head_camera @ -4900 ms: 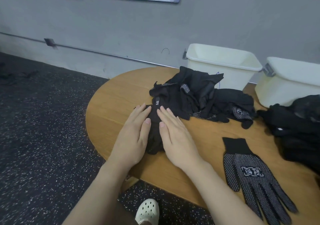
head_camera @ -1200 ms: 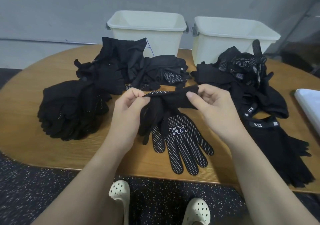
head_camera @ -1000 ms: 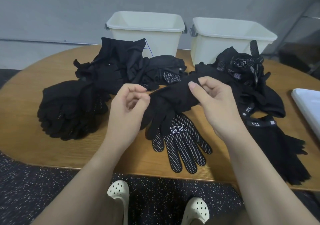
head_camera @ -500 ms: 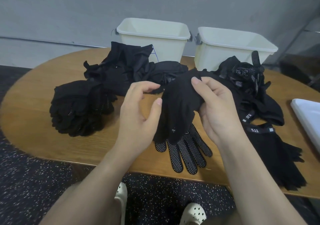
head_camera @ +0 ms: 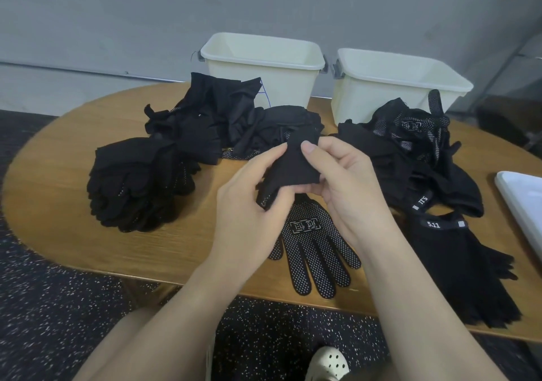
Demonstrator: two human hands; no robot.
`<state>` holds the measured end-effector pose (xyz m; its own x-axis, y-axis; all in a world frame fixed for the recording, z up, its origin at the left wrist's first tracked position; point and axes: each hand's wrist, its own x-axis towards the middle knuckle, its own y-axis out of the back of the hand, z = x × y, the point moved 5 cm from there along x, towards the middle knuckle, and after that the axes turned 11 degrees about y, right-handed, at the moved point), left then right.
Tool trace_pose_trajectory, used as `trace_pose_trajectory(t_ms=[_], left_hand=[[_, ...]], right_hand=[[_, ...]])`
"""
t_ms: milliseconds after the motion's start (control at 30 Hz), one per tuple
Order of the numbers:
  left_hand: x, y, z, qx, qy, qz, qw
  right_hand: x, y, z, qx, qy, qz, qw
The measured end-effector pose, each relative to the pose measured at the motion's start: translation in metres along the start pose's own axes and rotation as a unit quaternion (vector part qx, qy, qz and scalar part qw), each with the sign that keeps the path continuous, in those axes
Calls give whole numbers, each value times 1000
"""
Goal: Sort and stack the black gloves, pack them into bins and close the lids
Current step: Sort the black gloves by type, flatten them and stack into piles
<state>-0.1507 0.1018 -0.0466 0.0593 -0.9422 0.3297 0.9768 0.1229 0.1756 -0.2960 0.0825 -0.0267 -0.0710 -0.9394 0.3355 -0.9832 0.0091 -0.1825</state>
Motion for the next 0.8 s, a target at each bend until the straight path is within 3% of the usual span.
trace_pose_trajectory(t_ms=[133, 333, 633, 800], left_hand=[[6, 9, -3, -23, 6, 29, 999], [11, 25, -9, -55, 47, 26, 997], [-4, 33, 20, -30, 23, -76, 996], [-15, 50, 23, -13, 42, -114, 992]], right_hand=[[0, 0, 2, -54, -1, -8, 999], [-2, 5, 1, -189, 73, -31, 979], [-13, 0, -15, -183, 87, -111, 973], [-40, 0, -32, -139, -3, -155, 978]])
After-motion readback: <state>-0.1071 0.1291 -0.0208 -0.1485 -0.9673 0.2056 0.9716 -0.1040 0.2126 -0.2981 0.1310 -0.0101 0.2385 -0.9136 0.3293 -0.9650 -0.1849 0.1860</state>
